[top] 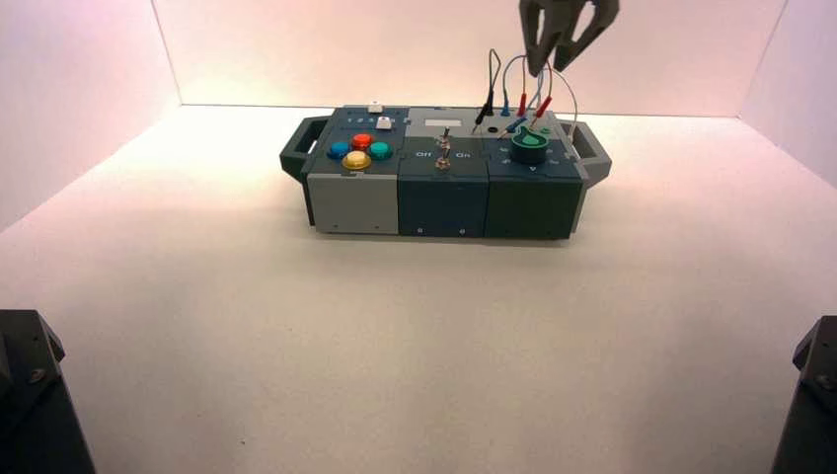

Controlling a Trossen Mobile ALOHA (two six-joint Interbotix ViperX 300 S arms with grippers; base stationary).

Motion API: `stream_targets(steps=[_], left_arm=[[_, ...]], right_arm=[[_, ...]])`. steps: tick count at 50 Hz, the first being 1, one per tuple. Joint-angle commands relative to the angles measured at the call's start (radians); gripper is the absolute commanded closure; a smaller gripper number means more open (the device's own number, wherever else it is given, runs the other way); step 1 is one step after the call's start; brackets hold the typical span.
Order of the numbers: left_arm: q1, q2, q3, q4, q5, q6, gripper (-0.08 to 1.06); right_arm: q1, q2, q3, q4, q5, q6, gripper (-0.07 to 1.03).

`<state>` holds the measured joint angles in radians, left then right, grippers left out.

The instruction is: Pull the blue wire.

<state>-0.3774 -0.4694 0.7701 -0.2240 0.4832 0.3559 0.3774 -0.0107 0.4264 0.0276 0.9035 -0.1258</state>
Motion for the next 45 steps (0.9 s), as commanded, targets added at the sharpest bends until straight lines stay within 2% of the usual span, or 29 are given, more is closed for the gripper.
stream_targets(steps=[1, 11, 16, 32, 45], left_arm=[[-0.003, -0.008, -0.002, 0.003, -0.041, 0.005, 1.0], [0.012, -0.031, 0.037, 0.005, -0.132, 0.005, 1.0], [0.015, -0.04, 0.049, 0.005, -0.15, 0.005, 1.0], [0.02, -0.015, 0.051, 0.005, -0.15, 0.005, 1.0], [0.026, 0.002, 0.051, 0.005, -0.15, 0.005, 1.0]], right_arm=[[-0.003, -0.089, 0.054, -0.002, -0.057, 0.006, 0.45], [-0.005, -0.164, 0.152, -0.012, -0.153, 0.006, 0.45], [-0.005, -0.173, 0.186, -0.015, -0.198, 0.006, 0.45], [-0.005, -0.181, 0.209, -0.026, -0.236, 0.006, 0.45], [-0.009, -0.196, 0.216, -0.028, -0.23, 0.005, 0.45]])
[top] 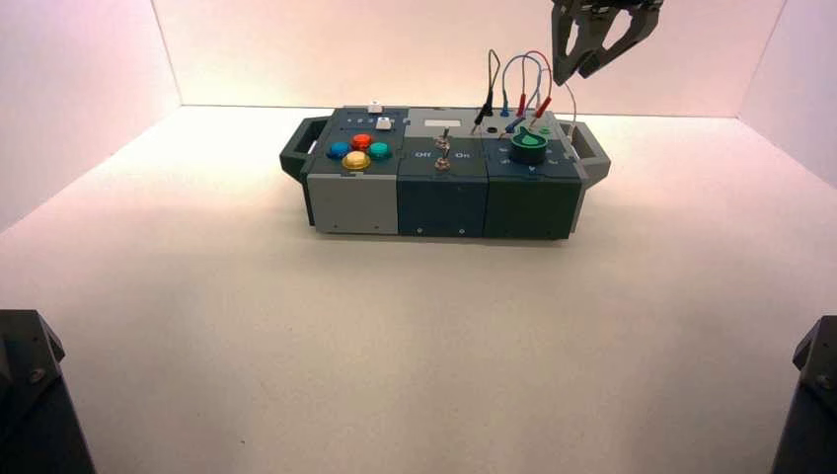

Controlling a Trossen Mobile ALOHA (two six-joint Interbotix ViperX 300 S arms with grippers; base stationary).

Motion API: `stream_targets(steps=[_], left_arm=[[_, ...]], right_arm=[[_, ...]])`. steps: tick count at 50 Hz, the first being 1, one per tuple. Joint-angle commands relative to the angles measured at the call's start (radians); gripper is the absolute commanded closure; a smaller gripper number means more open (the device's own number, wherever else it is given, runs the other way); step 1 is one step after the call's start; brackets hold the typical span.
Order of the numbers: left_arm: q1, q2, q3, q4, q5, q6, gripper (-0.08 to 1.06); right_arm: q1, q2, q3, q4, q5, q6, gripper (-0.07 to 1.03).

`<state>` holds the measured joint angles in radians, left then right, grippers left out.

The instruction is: Pull the blue wire.

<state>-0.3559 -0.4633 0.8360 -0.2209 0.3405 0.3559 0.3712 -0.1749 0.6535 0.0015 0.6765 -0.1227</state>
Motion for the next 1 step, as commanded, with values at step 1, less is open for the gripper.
stream_targets(steps=[1], left_arm=[[0.005, -0.005, -0.015, 0.002, -0.008, 0.005, 1.0]], right_arm=[[-0.003, -0.032, -0.011, -0.002, -0.003, 0.002, 0.45]])
